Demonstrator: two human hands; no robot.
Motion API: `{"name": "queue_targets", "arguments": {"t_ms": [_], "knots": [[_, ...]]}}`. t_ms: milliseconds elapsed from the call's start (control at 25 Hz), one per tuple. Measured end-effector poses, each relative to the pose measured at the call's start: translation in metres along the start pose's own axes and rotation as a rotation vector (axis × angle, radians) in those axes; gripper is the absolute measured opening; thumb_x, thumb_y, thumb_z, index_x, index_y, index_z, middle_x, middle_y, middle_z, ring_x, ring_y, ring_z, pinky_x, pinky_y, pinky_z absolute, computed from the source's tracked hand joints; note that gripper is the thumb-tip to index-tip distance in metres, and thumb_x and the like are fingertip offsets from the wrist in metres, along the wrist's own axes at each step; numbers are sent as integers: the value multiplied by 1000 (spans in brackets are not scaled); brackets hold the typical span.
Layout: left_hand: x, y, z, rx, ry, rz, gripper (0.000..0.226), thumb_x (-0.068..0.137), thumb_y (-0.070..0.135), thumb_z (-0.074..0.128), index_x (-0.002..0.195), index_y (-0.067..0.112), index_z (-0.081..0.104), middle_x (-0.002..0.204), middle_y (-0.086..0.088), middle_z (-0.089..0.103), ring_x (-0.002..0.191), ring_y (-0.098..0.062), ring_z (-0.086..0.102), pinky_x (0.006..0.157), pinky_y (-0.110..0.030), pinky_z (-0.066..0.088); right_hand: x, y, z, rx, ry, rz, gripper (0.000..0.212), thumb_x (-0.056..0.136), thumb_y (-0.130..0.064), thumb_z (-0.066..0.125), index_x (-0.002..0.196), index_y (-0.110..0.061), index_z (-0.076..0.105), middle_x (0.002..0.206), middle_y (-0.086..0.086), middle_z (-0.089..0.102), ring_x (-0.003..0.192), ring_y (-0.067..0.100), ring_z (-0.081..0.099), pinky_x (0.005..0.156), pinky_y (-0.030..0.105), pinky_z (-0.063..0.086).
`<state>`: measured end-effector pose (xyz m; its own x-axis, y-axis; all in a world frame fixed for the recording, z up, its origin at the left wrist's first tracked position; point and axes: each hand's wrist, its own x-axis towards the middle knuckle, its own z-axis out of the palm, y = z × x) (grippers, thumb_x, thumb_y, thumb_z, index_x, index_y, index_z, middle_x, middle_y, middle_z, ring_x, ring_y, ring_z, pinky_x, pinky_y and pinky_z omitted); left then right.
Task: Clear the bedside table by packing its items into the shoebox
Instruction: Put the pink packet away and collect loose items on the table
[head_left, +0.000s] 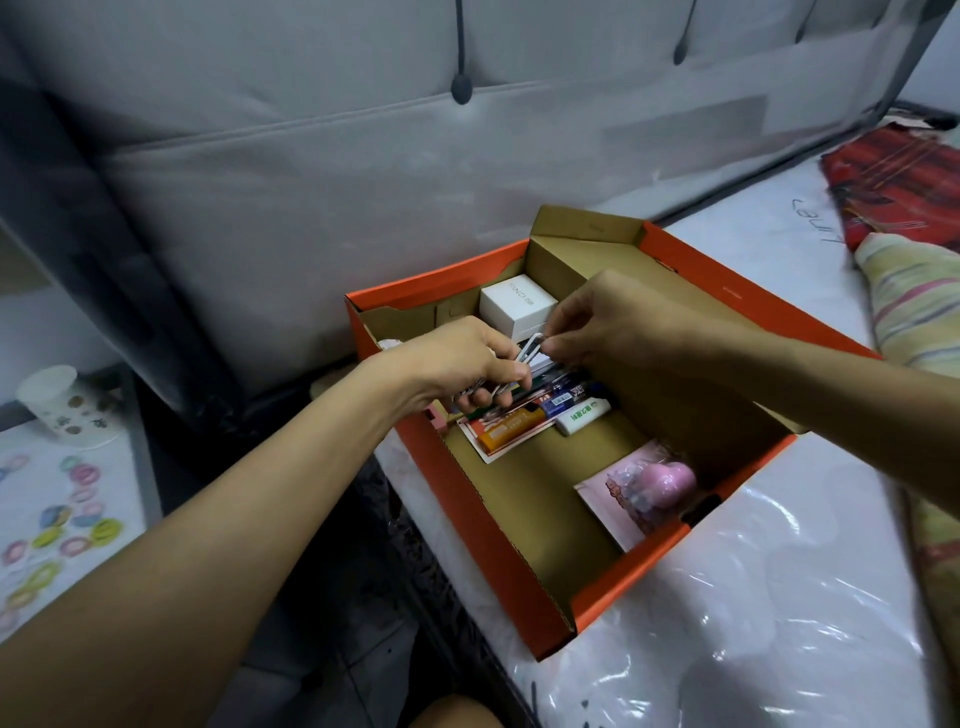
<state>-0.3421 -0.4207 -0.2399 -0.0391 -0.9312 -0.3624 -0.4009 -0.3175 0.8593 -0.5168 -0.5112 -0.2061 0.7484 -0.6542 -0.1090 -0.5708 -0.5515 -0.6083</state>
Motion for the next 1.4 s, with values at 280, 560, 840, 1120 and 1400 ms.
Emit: {"name": "queue_targets", "arguments": {"t_ms": [280,560,840,1120,1400], "knots": [[-1,-1,5,134,-2,-24,13,97,10,58,99,3,68,74,-13,72,39,-6,44,36,-16,34,-6,27,15,-304,-102,88,5,82,-27,74,83,-22,74,80,-6,71,68,3,64,57,16,47],[-1,-1,7,206,42,8,12,96,13,62,105,8,69,85,-16,75,38,-5,43,39,-16,36,-16,53,41,-468,-166,261,13,82,-21,75,90,-12,70,80,0,67,72,12,66,65,27,57],[1,-2,7,258,32,32,12,95,20,65,103,13,70,79,-9,76,40,-5,45,42,-18,38,-21,59,45,-633,-192,245,20,83,-19,74,97,-12,61,91,6,63,86,23,64,71,31,54],[2,-2,9,231,26,42,17,94,22,65,101,8,70,79,-11,75,38,-4,44,37,-14,36,-18,65,50,-889,-158,156,10,93,-9,53,101,-10,59,79,-1,53,66,17,50,57,28,40],[1,-2,9,245,30,38,19,96,27,63,100,10,71,80,-9,76,40,-4,45,39,-14,37,-10,60,54,-1082,-185,101,11,95,-18,52,104,-15,58,83,0,55,68,17,48,58,29,40]]}}
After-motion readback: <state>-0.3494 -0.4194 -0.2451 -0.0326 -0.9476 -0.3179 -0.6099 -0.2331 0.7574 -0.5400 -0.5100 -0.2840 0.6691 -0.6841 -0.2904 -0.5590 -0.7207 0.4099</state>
